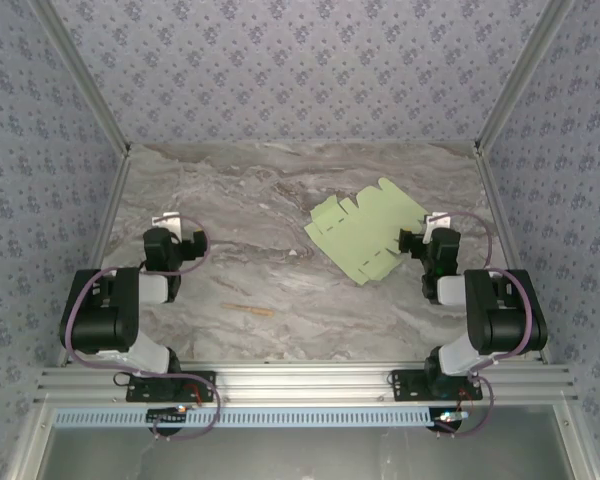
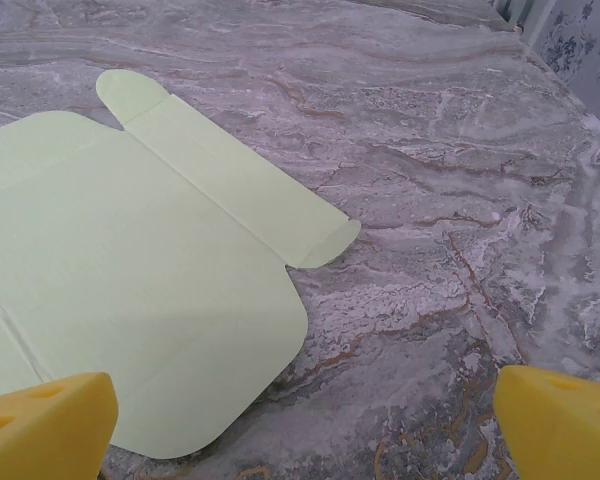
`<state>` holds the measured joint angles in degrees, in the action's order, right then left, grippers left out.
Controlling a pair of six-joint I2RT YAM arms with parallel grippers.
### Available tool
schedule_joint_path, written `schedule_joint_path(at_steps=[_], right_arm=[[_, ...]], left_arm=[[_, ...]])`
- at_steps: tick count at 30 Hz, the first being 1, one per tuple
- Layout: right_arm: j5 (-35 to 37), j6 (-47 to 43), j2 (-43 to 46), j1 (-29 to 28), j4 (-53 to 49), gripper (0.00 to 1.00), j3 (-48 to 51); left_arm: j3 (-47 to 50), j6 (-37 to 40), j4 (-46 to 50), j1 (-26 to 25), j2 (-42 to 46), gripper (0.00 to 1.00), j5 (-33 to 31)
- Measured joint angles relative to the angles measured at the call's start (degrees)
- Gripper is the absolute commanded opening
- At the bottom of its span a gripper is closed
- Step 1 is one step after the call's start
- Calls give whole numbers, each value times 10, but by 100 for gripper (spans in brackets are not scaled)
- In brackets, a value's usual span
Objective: Fold the paper box
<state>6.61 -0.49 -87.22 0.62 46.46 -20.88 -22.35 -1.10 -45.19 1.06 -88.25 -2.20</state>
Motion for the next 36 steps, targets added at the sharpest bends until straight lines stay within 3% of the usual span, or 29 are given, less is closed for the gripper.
schedule_joint_path(at_steps=[31,36], right_arm=[[0,0,1,0,-2,99,0],[17,26,85,8,-127,99,-24]], left_arm=[[-3,-4,9,0,2,99,-6],[-8,-37,87,1,97,99,-72]])
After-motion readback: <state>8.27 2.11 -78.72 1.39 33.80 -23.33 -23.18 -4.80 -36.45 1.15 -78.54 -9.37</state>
